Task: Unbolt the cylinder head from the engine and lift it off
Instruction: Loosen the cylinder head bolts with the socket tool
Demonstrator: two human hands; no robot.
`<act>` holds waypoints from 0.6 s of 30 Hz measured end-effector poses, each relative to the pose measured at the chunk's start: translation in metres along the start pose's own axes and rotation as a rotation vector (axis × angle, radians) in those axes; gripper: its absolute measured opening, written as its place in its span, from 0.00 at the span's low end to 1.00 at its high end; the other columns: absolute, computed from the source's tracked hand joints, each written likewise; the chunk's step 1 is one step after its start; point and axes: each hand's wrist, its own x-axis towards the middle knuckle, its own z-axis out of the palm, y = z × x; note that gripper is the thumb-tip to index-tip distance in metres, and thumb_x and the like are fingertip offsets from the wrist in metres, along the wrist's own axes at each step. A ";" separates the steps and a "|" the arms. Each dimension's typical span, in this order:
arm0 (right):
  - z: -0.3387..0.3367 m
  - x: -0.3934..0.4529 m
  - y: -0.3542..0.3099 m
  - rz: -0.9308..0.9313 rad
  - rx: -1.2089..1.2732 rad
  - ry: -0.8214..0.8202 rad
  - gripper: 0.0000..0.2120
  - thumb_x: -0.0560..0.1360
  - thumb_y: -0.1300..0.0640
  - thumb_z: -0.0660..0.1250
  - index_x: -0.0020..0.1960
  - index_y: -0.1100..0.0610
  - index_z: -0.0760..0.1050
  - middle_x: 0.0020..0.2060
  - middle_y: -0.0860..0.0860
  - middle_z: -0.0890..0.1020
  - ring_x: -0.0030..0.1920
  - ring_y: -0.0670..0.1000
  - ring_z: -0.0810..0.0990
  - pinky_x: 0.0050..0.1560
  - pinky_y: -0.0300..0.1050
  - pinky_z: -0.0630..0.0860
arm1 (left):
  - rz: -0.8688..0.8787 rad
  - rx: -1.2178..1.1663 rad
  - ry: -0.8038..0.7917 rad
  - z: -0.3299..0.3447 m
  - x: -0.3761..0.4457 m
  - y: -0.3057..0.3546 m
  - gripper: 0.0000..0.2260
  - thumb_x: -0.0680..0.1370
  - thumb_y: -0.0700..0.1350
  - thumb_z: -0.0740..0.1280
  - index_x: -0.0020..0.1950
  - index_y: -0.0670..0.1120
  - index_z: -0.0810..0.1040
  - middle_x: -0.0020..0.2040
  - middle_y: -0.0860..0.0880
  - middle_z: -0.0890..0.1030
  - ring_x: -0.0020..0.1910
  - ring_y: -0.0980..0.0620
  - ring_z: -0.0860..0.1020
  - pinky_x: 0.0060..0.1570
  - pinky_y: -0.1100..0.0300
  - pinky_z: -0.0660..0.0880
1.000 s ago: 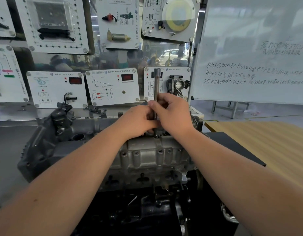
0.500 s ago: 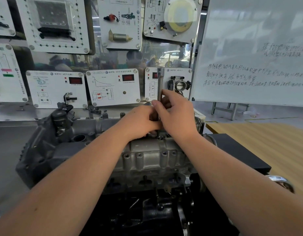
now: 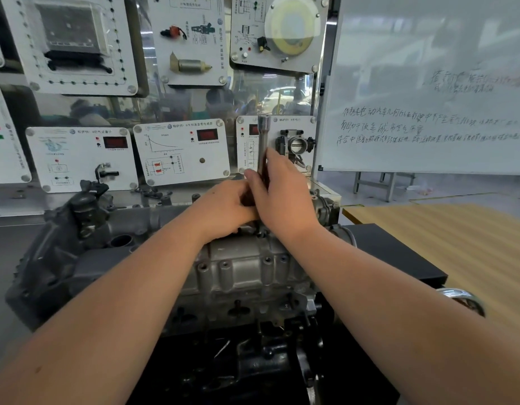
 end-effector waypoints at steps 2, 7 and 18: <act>-0.001 -0.001 -0.002 -0.012 -0.001 0.003 0.10 0.83 0.56 0.63 0.59 0.62 0.72 0.48 0.56 0.79 0.47 0.55 0.76 0.49 0.55 0.75 | -0.014 -0.036 0.000 0.000 0.000 -0.002 0.05 0.72 0.48 0.68 0.45 0.56 0.80 0.42 0.60 0.85 0.38 0.59 0.83 0.35 0.58 0.82; -0.001 -0.001 -0.001 0.008 0.003 -0.012 0.14 0.84 0.57 0.59 0.66 0.64 0.70 0.52 0.57 0.81 0.51 0.56 0.78 0.52 0.57 0.77 | 0.021 -0.049 -0.002 0.000 -0.001 -0.001 0.07 0.76 0.43 0.70 0.45 0.57 0.81 0.42 0.58 0.86 0.39 0.56 0.84 0.32 0.64 0.80; -0.004 0.000 0.007 0.009 0.113 0.017 0.12 0.82 0.58 0.65 0.44 0.65 0.73 0.34 0.55 0.77 0.36 0.54 0.74 0.37 0.47 0.68 | -0.041 -0.147 0.027 0.002 -0.003 0.002 0.04 0.78 0.43 0.72 0.48 0.52 0.81 0.40 0.61 0.85 0.32 0.63 0.81 0.23 0.69 0.71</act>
